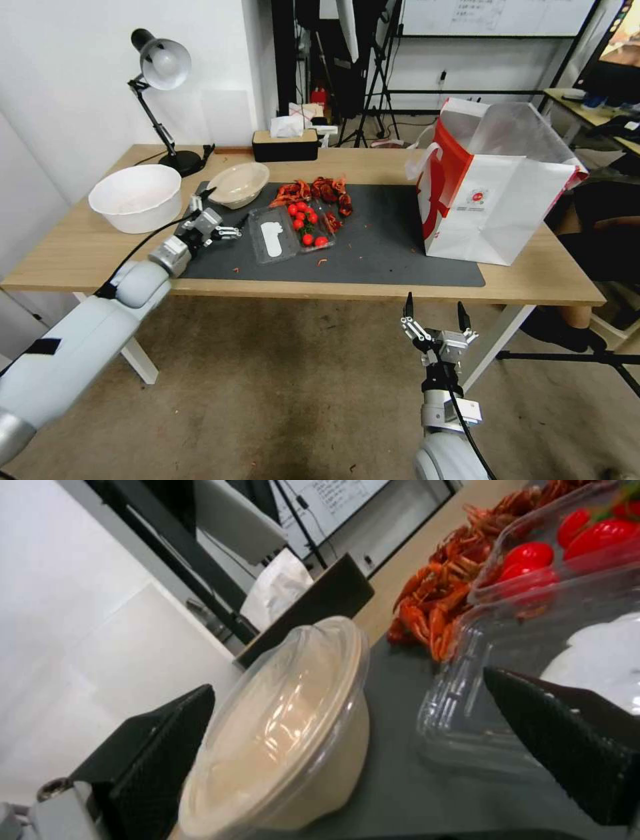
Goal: Pick up the trash from the table and place it into the takeout bag.
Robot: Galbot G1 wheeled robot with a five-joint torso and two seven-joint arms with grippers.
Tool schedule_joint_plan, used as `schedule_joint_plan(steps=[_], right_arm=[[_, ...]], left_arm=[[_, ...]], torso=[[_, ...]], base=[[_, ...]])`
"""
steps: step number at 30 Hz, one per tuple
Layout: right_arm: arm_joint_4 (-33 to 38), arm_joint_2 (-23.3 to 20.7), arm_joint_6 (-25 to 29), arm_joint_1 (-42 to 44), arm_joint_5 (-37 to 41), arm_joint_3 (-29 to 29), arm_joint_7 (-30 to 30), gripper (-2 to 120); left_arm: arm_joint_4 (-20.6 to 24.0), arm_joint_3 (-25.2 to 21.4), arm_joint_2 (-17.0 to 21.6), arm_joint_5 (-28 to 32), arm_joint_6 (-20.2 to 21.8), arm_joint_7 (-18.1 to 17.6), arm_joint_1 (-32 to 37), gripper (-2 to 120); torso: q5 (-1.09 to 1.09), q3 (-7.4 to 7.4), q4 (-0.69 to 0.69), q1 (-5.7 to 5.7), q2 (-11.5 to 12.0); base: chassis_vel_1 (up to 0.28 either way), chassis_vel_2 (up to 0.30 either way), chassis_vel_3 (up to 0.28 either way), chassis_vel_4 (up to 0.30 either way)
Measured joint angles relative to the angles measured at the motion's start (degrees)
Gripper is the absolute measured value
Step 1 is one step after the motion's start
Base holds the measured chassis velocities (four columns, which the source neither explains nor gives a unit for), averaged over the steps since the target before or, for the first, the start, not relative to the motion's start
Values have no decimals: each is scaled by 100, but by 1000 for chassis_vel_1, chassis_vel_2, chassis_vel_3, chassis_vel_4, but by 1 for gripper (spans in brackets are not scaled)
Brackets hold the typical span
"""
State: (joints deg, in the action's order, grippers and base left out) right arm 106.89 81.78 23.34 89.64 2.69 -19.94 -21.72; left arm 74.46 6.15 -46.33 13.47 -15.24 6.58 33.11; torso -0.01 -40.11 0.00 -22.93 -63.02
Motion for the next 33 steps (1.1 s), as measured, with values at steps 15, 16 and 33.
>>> schedule_joint_plan(steps=[15, 16, 33], right_arm=[[-2, 3, 2, 2, 2, -24, -15, 100], [-2, 3, 2, 2, 2, -24, -15, 100], [-41, 23, 6, -29, 5, -34, -24, 100]], left_arm=[[-367, 108, -83, -269, -67, 147, -282, 100], [-367, 108, -83, -269, -67, 147, -282, 100], [-737, 267, -65, -315, -72, 301, -560, 42]], torso=[[0, 0, 0, 0, 0], [0, 0, 0, 0, 0], [1, 0, 1, 0, 0]], base=[[0, 0, 0, 0], [0, 0, 0, 0], [0, 0, 0, 0]])
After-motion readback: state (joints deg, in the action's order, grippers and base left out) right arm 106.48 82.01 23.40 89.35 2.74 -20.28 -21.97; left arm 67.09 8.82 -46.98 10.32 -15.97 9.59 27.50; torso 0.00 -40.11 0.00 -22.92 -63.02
